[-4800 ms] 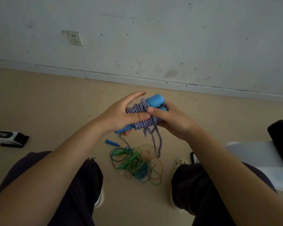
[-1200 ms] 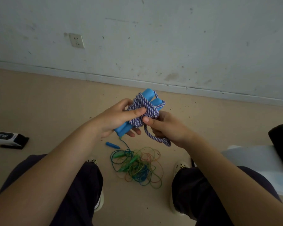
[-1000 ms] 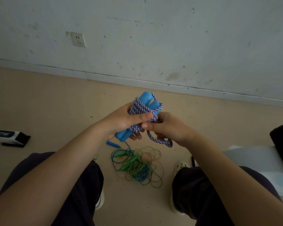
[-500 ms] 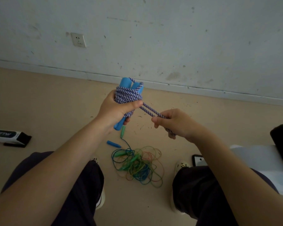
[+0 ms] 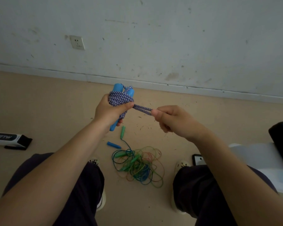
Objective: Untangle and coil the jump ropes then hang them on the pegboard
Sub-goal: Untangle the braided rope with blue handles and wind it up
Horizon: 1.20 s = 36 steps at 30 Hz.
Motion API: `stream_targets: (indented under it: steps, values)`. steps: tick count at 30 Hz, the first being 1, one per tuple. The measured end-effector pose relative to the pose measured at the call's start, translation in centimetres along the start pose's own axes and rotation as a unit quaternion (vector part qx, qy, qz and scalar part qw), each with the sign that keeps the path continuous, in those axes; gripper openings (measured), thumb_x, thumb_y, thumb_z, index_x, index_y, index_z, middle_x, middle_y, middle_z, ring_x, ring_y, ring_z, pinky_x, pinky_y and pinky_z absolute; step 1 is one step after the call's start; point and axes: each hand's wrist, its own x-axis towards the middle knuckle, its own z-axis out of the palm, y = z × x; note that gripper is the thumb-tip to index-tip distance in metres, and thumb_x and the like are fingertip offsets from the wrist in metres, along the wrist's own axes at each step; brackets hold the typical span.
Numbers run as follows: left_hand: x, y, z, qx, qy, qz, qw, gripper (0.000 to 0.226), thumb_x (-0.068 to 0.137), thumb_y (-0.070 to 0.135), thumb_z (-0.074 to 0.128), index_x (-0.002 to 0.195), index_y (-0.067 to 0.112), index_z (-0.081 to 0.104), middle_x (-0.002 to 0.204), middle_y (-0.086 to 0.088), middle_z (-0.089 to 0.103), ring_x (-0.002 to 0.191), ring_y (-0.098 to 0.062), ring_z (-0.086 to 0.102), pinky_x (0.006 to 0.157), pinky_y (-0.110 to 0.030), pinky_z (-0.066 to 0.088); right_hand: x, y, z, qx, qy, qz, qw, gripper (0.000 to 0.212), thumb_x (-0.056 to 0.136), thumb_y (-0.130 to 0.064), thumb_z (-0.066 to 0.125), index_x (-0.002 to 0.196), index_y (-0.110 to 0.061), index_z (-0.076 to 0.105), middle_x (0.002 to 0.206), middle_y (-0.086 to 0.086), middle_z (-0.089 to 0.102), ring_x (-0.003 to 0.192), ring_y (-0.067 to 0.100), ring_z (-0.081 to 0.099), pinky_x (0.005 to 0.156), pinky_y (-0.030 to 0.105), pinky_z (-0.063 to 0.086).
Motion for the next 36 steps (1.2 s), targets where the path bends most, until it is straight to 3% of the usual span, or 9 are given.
stream_targets:
  steps: [7, 13, 15, 19, 22, 25, 28, 33, 36]
  values:
    - [0.2, 0.1, -0.1, 0.029, -0.025, 0.02, 0.999, 0.058, 0.073, 0.034, 0.09, 0.117, 0.019, 0.056, 0.074, -0.01, 0.067, 0.045, -0.018, 0.055, 0.043, -0.03, 0.047, -0.4, -0.9, -1.1, 0.094, 0.011, 0.003, 0.995, 0.039, 0.103, -0.026, 0.045, 0.07, -0.006, 0.047, 0.055, 0.003, 0.028, 0.045, 0.013, 0.022, 0.045, 0.026, 0.017]
    - [-2.0, -0.3, 1.9, 0.19, -0.117, 0.037, 0.974, 0.08, 0.052, 0.055, 0.092, 0.117, 0.032, 0.052, 0.071, 0.0, 0.068, 0.038, -0.008, 0.055, 0.038, -0.023, 0.043, 0.0, -1.1, -0.5, 0.113, 0.015, -0.017, 0.993, 0.038, 0.098, -0.021, 0.057, 0.064, -0.011, 0.045, 0.054, 0.002, 0.026, 0.048, 0.014, 0.021, 0.049, 0.033, 0.015]
    - [-2.6, 0.1, 2.3, 0.229, -0.158, 0.047, 0.959, 0.086, 0.042, 0.068, 0.088, 0.114, 0.038, 0.052, 0.073, 0.003, 0.068, 0.037, -0.005, 0.055, 0.037, -0.022, 0.042, 0.1, -0.9, -0.6, 0.106, 0.011, -0.027, 0.994, 0.031, 0.1, -0.019, 0.054, 0.072, -0.005, 0.049, 0.055, 0.003, 0.029, 0.049, 0.014, 0.023, 0.049, 0.034, 0.016]
    - [-3.1, 0.9, 2.6, 0.267, -0.221, 0.044, 0.937, 0.064, 0.043, 0.079, 0.081, 0.094, 0.049, 0.057, 0.073, 0.004, 0.071, 0.037, -0.01, 0.057, 0.038, -0.023, 0.044, 0.6, -0.3, -0.5, 0.017, 0.038, -0.063, 0.997, 0.033, 0.099, -0.017, 0.055, 0.073, 0.003, 0.053, 0.056, -0.005, 0.04, 0.05, 0.005, 0.036, 0.051, 0.019, 0.031]
    - [-3.5, 1.1, 2.7, 0.29, -0.259, 0.072, 0.919, 0.07, 0.042, 0.092, 0.07, 0.098, 0.05, 0.061, 0.078, 0.012, 0.071, 0.056, -0.006, 0.068, 0.047, -0.025, 0.049, 1.0, 0.1, 0.1, -0.084, 0.051, -0.094, 0.991, 0.035, 0.097, -0.021, 0.06, 0.068, -0.005, 0.051, 0.059, -0.003, 0.042, 0.054, 0.004, 0.038, 0.053, 0.02, 0.032]
    - [-4.0, 1.2, 2.8, 0.318, -0.27, 0.117, 0.901, 0.062, 0.044, 0.105, 0.049, 0.094, 0.069, 0.052, 0.085, 0.032, 0.062, 0.076, 0.021, 0.058, 0.063, -0.017, 0.044, 1.1, 0.4, 0.3, -0.127, 0.043, -0.105, 0.985, 0.038, 0.096, -0.028, 0.061, 0.067, -0.006, 0.049, 0.059, 0.0, 0.043, 0.054, 0.009, 0.039, 0.053, 0.031, 0.034]
    - [-4.0, 1.2, 2.8, 0.323, -0.271, 0.139, 0.896, 0.05, 0.051, 0.103, 0.046, 0.091, 0.074, 0.049, 0.086, 0.034, 0.06, 0.077, 0.022, 0.056, 0.064, -0.016, 0.043, 1.3, 0.7, 0.3, -0.14, 0.047, -0.109, 0.983, 0.04, 0.094, -0.028, 0.065, 0.067, -0.003, 0.05, 0.059, 0.004, 0.043, 0.055, 0.012, 0.038, 0.053, 0.035, 0.032]
    - [-3.9, 0.8, 2.5, 0.316, -0.288, 0.149, 0.892, 0.069, 0.06, 0.09, 0.053, 0.12, 0.055, 0.059, 0.095, 0.027, 0.065, 0.085, 0.01, 0.062, 0.075, -0.022, 0.051, 1.4, 1.1, -0.1, -0.122, 0.069, -0.074, 0.987, 0.035, 0.086, -0.03, 0.074, 0.074, 0.0, 0.06, 0.062, 0.004, 0.049, 0.056, 0.008, 0.039, 0.053, 0.027, 0.031]
    - [-3.9, 0.8, 2.4, 0.316, -0.29, 0.149, 0.891, 0.065, 0.061, 0.087, 0.054, 0.119, 0.059, 0.056, 0.093, 0.027, 0.066, 0.08, 0.015, 0.061, 0.072, -0.022, 0.051, 1.4, 1.1, 0.1, -0.107, 0.081, -0.072, 0.988, 0.033, 0.085, -0.028, 0.075, 0.075, 0.0, 0.061, 0.063, 0.003, 0.05, 0.057, 0.008, 0.039, 0.054, 0.026, 0.031]
